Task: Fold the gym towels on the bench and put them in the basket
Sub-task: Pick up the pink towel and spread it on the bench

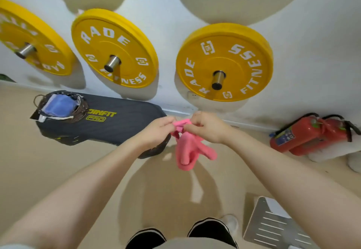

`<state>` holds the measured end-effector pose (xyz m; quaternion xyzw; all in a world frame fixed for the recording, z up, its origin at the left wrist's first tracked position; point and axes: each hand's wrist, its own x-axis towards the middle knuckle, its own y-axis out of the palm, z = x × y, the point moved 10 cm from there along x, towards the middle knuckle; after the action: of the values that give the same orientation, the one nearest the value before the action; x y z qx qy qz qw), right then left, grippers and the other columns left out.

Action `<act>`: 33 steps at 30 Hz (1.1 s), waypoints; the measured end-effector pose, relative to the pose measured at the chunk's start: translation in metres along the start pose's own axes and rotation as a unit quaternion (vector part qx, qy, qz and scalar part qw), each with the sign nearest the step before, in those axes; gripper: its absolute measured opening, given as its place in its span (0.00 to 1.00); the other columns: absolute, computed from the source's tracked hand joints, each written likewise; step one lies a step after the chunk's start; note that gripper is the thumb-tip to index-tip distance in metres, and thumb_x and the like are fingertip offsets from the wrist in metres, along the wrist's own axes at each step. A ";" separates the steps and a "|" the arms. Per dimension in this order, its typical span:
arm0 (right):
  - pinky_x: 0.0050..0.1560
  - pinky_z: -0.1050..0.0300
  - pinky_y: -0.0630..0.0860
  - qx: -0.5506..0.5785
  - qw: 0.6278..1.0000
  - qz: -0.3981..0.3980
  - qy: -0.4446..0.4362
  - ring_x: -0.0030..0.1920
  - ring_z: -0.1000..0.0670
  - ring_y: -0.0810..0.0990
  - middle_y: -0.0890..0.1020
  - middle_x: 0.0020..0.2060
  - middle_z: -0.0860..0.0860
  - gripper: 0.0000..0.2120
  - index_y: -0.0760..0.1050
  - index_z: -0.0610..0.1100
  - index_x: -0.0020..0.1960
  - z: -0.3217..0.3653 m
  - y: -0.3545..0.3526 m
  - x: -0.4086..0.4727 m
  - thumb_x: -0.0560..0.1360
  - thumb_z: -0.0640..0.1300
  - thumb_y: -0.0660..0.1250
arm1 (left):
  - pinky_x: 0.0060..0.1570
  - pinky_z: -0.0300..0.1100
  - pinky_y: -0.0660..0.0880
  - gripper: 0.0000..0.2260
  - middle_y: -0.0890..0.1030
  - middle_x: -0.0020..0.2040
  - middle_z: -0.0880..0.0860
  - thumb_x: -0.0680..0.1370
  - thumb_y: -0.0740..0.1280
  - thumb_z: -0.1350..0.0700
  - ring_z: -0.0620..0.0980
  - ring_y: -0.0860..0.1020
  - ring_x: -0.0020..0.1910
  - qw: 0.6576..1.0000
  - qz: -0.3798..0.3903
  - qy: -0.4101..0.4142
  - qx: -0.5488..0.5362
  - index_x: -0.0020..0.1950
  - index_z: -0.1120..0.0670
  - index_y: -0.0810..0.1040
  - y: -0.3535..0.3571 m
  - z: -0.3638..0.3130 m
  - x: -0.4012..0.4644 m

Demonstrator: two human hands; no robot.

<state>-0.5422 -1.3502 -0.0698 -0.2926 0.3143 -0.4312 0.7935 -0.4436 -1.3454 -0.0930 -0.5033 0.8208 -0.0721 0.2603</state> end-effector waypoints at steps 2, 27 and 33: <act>0.38 0.48 0.63 0.014 1.000 -0.009 -0.006 0.34 0.47 0.68 0.70 0.30 0.43 0.20 0.62 0.44 0.28 0.037 0.025 0.026 0.78 0.46 0.60 | 0.38 0.37 0.66 0.11 0.71 0.34 0.51 0.79 0.57 0.61 0.43 0.70 0.35 0.998 -0.048 -0.012 0.031 0.36 0.56 0.68 -0.052 0.033 -0.021; 0.44 0.52 0.75 -0.044 0.997 -0.067 0.013 0.43 0.42 0.80 0.84 0.39 0.43 0.07 0.80 0.37 0.38 0.158 0.103 0.379 0.71 0.35 0.64 | 0.33 0.41 0.64 0.08 0.75 0.34 0.52 0.77 0.64 0.56 0.50 0.71 0.36 0.966 -0.193 -0.141 0.097 0.41 0.57 0.78 -0.431 0.237 0.033; 0.49 0.55 0.71 -0.049 0.998 -0.045 0.010 0.47 0.42 0.79 0.83 0.44 0.42 0.07 0.81 0.36 0.43 0.153 0.116 0.429 0.72 0.32 0.63 | 0.31 0.41 0.59 0.14 0.69 0.29 0.48 0.75 0.67 0.55 0.50 0.68 0.34 0.950 -0.250 -0.129 0.136 0.32 0.53 0.68 -0.493 0.271 0.064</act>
<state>-0.1841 -1.6400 -0.1642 -0.3408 0.3295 -0.4537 0.7547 0.0580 -1.5994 -0.1599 -0.6576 0.6101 -0.1798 0.4037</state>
